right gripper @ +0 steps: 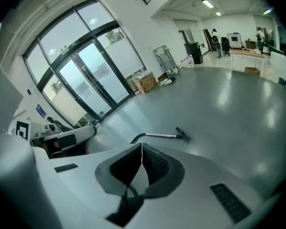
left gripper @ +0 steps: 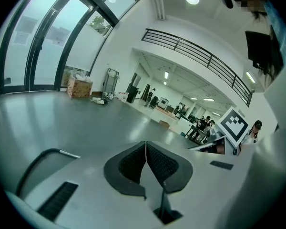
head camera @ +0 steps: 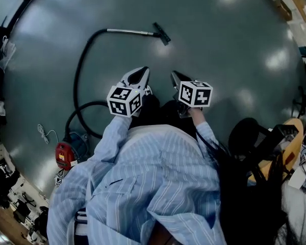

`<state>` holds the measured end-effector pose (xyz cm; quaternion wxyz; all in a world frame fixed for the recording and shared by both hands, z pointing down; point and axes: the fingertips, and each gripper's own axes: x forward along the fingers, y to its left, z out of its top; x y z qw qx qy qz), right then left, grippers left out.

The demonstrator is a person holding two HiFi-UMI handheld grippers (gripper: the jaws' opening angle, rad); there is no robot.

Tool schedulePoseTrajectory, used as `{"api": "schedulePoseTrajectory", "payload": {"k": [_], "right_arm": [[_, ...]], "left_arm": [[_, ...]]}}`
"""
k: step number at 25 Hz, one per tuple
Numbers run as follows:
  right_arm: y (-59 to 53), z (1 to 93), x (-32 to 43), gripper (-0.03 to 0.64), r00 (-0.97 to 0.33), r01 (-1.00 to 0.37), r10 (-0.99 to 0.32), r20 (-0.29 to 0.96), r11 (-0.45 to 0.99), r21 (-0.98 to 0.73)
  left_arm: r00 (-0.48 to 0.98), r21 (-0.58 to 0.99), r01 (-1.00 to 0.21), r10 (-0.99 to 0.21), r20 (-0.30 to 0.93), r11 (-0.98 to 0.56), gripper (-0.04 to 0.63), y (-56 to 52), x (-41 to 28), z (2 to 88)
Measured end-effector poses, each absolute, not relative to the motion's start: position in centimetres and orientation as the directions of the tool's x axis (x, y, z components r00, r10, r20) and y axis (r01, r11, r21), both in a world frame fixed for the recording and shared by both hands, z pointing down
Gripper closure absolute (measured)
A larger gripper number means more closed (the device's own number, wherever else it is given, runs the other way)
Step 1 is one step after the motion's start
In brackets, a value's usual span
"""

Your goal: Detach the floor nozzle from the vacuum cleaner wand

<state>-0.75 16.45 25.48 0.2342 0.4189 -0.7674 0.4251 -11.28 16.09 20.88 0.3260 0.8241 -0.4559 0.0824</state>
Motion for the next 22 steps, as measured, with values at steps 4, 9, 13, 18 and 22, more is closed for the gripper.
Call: {"api": "schedulePoseTrajectory", "payload": {"k": [4, 9, 13, 18, 22], "right_arm": [[15.0, 25.4, -1.0, 0.606, -0.522, -0.853, -0.45, 0.725, 0.27, -0.447], [11.3, 26.0, -0.3, 0.606, -0.514, -0.858, -0.444, 0.734, 0.259, -0.445], [8.2, 27.1, -0.3, 0.606, -0.524, -0.851, -0.423, 0.739, 0.271, -0.449], [2.4, 27.9, -0.6, 0.606, -0.556, -0.83, -0.393, 0.733, 0.319, -0.458], [-2.9, 28.6, -0.1, 0.606, -0.573, -0.814, -0.363, 0.735, 0.358, -0.458]], "left_arm": [[0.599, 0.478, -0.786, -0.674, 0.432, -0.392, 0.584, 14.2, -11.3, 21.2], [0.608, 0.492, -0.778, -0.666, 0.433, -0.39, 0.584, 10.8, -10.5, 21.7], [0.58, 0.489, -0.797, -0.679, 0.45, -0.355, 0.584, 8.3, -11.1, 22.6], [0.524, 0.48, -0.828, -0.706, 0.477, -0.29, 0.584, 3.4, -12.1, 23.6], [0.498, 0.471, -0.842, -0.713, 0.493, -0.263, 0.584, -0.8, -11.7, 24.0]]}}
